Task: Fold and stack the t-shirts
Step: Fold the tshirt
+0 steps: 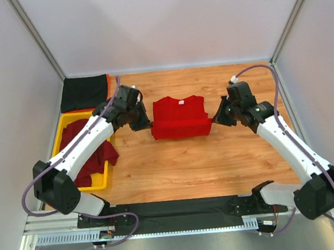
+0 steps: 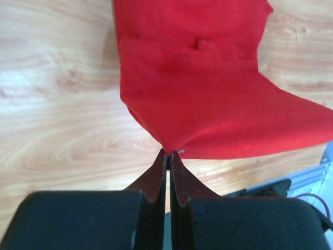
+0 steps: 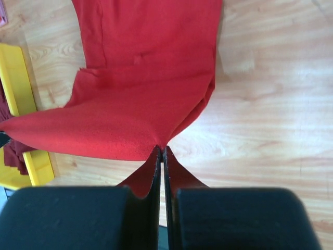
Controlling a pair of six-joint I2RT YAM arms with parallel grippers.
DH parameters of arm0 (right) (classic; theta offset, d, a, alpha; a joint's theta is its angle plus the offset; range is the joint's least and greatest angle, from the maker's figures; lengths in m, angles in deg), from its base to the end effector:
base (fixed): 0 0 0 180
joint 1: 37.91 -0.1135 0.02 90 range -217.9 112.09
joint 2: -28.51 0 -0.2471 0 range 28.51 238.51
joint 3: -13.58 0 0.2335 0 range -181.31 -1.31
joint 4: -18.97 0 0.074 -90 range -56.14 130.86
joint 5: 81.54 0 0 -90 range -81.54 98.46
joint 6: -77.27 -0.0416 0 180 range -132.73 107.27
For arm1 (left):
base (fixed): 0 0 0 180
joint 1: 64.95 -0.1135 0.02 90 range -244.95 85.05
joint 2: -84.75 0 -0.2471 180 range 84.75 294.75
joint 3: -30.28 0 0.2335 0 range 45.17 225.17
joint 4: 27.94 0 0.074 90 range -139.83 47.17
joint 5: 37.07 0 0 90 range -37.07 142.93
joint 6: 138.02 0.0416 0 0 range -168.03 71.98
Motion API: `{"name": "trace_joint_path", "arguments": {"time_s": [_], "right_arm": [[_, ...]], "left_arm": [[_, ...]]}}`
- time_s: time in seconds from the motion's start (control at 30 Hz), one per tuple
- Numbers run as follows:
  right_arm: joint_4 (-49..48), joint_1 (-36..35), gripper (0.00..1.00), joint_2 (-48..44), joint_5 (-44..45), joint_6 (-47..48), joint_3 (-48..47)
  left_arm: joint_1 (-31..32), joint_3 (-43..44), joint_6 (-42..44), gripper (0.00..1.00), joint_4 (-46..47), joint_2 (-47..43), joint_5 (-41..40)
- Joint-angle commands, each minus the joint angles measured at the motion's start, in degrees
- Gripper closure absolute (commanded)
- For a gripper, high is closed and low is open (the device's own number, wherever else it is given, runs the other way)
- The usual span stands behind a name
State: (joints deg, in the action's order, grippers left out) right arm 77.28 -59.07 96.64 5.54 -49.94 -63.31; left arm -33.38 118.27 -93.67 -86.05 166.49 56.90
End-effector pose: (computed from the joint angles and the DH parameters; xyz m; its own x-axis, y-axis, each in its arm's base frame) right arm 0.2172 0.0863 0.2905 -0.8018 0.3372 -0.4933 0.1175 0.8984 0.4232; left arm 0.2438 -0.1532 0.2926 -0.8680 -0.3039 -0.3928 -0.0886 0.8730 -0.4797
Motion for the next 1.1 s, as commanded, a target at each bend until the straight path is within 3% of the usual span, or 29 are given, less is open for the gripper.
{"name": "trace_joint_path", "arguments": {"time_s": [0.0, 0.43, 1.07], "right_arm": [[-0.4, 1.3, 1.00, 3.8, 2.6, 3.1, -7.0], [-4.9, 7.6, 1.00, 23.6, -2.6, 7.9, -21.1], [-9.4, 11.5, 0.99, 46.3, -7.5, 10.1, -38.6]], "left_arm": [[-2.8, 6.0, 3.5, 1.00, -2.6, 3.5, -0.5], [-9.5, 29.3, 7.2, 1.00, -2.1, 25.8, 7.7], [-15.2, 44.8, 6.1, 0.99, 12.7, 47.7, 18.5]]}}
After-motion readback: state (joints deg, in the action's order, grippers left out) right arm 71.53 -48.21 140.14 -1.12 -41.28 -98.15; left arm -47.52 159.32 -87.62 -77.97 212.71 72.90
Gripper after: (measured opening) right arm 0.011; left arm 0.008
